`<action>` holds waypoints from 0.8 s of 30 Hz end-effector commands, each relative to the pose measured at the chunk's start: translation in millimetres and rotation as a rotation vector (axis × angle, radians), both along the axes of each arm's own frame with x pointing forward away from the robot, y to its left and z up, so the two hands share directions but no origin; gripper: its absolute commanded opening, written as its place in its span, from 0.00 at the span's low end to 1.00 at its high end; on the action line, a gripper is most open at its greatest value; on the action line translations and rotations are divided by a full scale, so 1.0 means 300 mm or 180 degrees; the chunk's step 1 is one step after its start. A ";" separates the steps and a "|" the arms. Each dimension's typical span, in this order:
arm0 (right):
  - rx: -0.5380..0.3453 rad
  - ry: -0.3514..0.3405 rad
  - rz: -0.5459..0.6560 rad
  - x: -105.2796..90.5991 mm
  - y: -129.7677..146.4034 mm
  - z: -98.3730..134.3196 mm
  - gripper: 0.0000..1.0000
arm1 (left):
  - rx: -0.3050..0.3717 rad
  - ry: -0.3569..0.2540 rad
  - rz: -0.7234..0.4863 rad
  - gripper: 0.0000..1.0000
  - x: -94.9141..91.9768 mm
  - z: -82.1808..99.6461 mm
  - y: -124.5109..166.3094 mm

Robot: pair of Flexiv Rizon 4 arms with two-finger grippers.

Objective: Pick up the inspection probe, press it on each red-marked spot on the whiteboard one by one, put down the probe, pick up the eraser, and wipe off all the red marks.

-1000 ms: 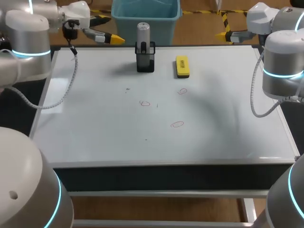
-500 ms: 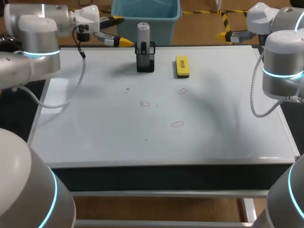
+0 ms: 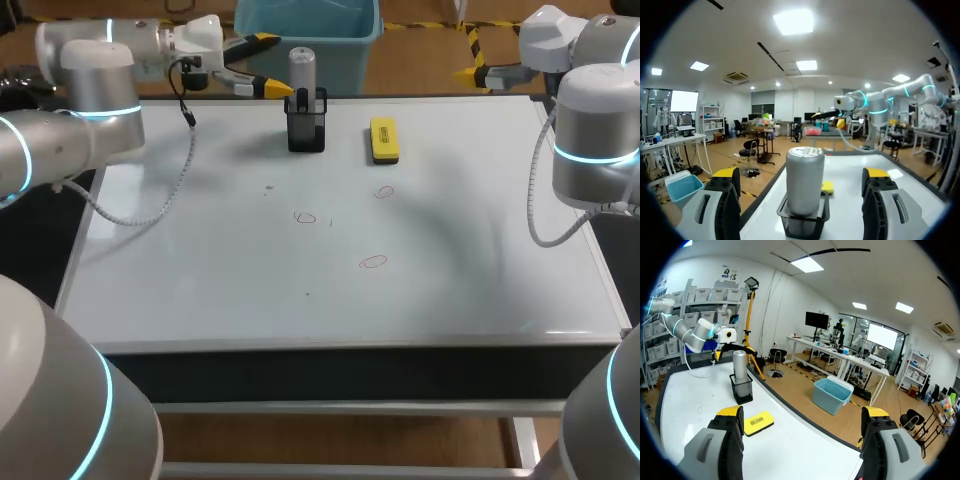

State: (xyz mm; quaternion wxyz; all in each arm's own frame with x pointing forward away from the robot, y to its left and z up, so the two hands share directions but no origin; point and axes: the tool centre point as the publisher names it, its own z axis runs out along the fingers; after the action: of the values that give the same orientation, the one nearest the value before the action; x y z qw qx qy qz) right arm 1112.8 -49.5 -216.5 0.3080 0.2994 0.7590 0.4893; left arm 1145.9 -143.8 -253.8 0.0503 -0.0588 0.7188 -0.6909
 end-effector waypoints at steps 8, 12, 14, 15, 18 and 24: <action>-0.0001 0.0002 0.0002 0.001 -0.001 -0.001 1.00 | -0.0246 0.0078 -0.0184 1.00 0.043 -0.064 -0.092; -0.0001 0.0002 0.0002 0.001 -0.001 -0.001 1.00 | -0.0271 0.0089 -0.0198 1.00 0.049 -0.068 -0.115; -0.0001 0.0002 0.0002 0.001 -0.001 -0.001 1.00 | -0.0234 0.0106 -0.0193 1.00 0.053 -0.071 -0.126; -0.0001 0.0002 0.0002 0.001 -0.001 -0.001 1.00 | -0.0244 0.0105 -0.0195 1.00 0.055 -0.072 -0.128; -0.0001 0.0002 0.0002 0.001 -0.001 -0.001 1.00 | -0.0254 0.0116 -0.0188 1.00 0.063 -0.078 -0.137; -0.0001 0.0002 0.0002 0.001 -0.001 -0.001 1.00 | -0.0243 0.0138 -0.0186 1.00 0.078 -0.083 -0.156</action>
State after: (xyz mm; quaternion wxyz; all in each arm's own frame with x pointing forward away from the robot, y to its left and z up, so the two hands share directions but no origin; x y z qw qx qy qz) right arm 1112.8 -49.5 -216.5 0.3080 0.2994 0.7590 0.4893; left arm 1162.7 -187.8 -276.4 0.0172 -0.0584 0.6950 -0.7164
